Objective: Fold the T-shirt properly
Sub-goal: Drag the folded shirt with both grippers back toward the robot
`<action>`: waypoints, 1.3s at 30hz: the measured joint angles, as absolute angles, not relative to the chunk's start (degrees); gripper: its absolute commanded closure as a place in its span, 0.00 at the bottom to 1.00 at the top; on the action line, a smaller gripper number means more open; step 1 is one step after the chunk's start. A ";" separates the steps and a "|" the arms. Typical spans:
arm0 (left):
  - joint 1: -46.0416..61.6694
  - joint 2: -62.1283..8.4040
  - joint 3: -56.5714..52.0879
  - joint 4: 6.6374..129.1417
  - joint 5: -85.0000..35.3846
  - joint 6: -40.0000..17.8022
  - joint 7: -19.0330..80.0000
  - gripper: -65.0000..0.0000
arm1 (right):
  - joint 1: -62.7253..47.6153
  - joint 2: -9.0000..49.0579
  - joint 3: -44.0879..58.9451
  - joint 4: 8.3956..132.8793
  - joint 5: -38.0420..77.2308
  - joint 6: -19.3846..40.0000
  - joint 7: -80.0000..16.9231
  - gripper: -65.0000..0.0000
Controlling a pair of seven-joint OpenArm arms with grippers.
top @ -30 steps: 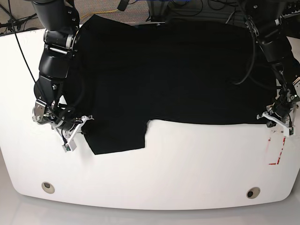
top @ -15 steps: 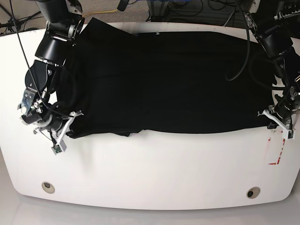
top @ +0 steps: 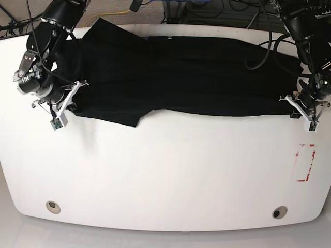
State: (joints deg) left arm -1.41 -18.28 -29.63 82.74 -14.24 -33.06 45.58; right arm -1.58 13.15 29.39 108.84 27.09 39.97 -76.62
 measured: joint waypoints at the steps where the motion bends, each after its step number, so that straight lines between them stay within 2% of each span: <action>1: -1.15 -18.33 -29.63 82.87 -14.33 -33.08 45.25 1.00 | -2.66 13.19 29.69 109.14 27.86 39.99 -76.49 1.00; 12: 4.29 -19.29 -29.58 83.40 -14.57 -33.10 45.17 1.00 | -11.03 13.34 31.24 109.67 33.19 39.94 -75.81 1.00; 13: 4.62 -19.51 -29.61 83.42 -14.66 -33.08 45.10 1.00 | -11.35 13.34 31.24 109.67 33.34 39.92 -75.68 0.98; 15: 5.30 -19.77 -29.61 83.42 -14.33 -33.06 44.99 1.00 | -12.40 13.32 31.05 109.67 33.32 39.92 -75.68 0.82; 17: 6.20 -19.70 -29.58 83.31 -14.15 -33.08 45.01 0.92 | -13.37 13.28 31.05 109.67 33.30 39.92 -75.66 0.67; 18: 6.50 -19.70 -29.50 83.13 -14.15 -33.08 45.04 0.82 | -13.65 13.32 31.07 109.56 33.21 39.92 -75.70 0.54; 19: 6.66 -19.77 -29.32 83.02 -14.02 -33.08 45.06 0.74 | -13.80 13.37 31.18 109.40 33.10 39.92 -75.68 0.47; 20: 6.81 -20.08 -29.10 82.96 -13.93 -33.08 45.10 0.60 | -13.76 13.34 31.68 109.32 32.77 39.90 -75.77 0.37; 22: 6.72 -20.60 -28.69 82.94 -13.91 -33.08 45.21 0.40 | -13.54 13.32 33.50 109.34 33.45 39.92 -75.44 0.24; 24: 6.52 -20.97 -28.58 83.00 -13.96 -33.06 44.95 0.32 | -13.21 13.32 35.68 109.47 33.21 39.94 -75.29 0.21; 25: 6.50 -21.04 -28.53 83.09 -13.76 -33.08 45.01 0.31 | -13.06 13.30 36.58 109.45 33.21 39.94 -75.31 0.21; 29: 6.50 -20.88 -28.53 83.33 -14.17 -33.06 45.08 0.36 | -9.43 13.32 37.23 109.16 32.69 39.90 -76.64 0.22; 34: 5.85 -20.69 -28.56 87.53 -13.82 -33.04 45.60 0.36 | -2.92 13.72 34.41 105.67 33.28 39.90 -75.11 0.22; 39: 5.08 -20.45 -28.16 90.43 -14.59 -33.10 44.40 0.36 | 3.27 14.98 30.61 94.13 32.21 39.88 -75.40 0.22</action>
State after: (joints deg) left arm 5.08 -20.45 -28.16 90.43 -14.59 -33.10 44.40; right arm 3.27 14.98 30.61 94.13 32.21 39.88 -75.40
